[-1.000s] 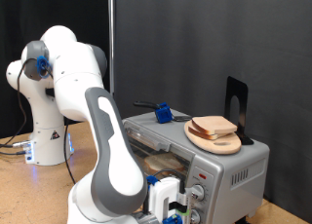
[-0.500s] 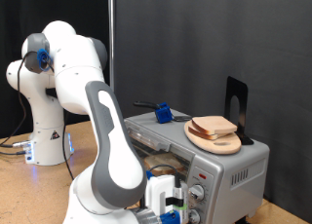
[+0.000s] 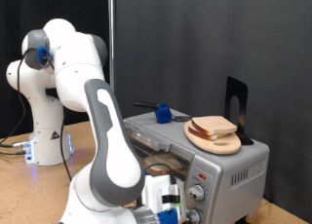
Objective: Make a piece of toast with the oven
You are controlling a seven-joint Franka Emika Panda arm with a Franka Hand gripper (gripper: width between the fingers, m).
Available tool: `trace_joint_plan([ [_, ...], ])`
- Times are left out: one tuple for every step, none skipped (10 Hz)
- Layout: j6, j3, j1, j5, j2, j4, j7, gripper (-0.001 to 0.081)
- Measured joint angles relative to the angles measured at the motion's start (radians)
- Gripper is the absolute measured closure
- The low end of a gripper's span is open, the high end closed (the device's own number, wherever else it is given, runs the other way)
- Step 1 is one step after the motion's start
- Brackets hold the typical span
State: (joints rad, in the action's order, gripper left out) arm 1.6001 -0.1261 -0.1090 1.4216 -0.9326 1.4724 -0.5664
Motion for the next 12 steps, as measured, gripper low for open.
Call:
trace_joint_plan([
  [0.004,0.0,0.0,0.006,0.003,0.006,-0.023,0.0716],
  [0.011,0.001,0.001,0.013,0.008,0.016,-0.048,0.0716],
  [0.02,0.002,0.001,0.02,0.015,0.027,-0.076,0.0716],
  [0.027,0.003,0.001,0.028,0.019,0.037,-0.098,0.0714],
  [0.029,0.004,0.001,0.031,0.021,0.04,-0.106,0.0714],
  [0.03,0.004,0.001,0.031,0.021,0.041,-0.106,0.0714],
  [0.03,0.004,0.001,0.032,0.021,0.041,-0.105,0.0714],
  [0.03,0.004,0.001,0.033,0.021,0.042,-0.104,0.0714],
  [0.035,0.004,0.001,0.035,0.021,0.043,-0.103,0.0714],
  [0.056,0.002,0.0,0.035,0.021,0.045,-0.103,0.0705],
  [0.068,-0.002,-0.001,0.035,0.021,0.049,-0.103,0.0529],
  [0.069,-0.005,-0.004,0.035,0.021,0.053,-0.103,0.0529],
])
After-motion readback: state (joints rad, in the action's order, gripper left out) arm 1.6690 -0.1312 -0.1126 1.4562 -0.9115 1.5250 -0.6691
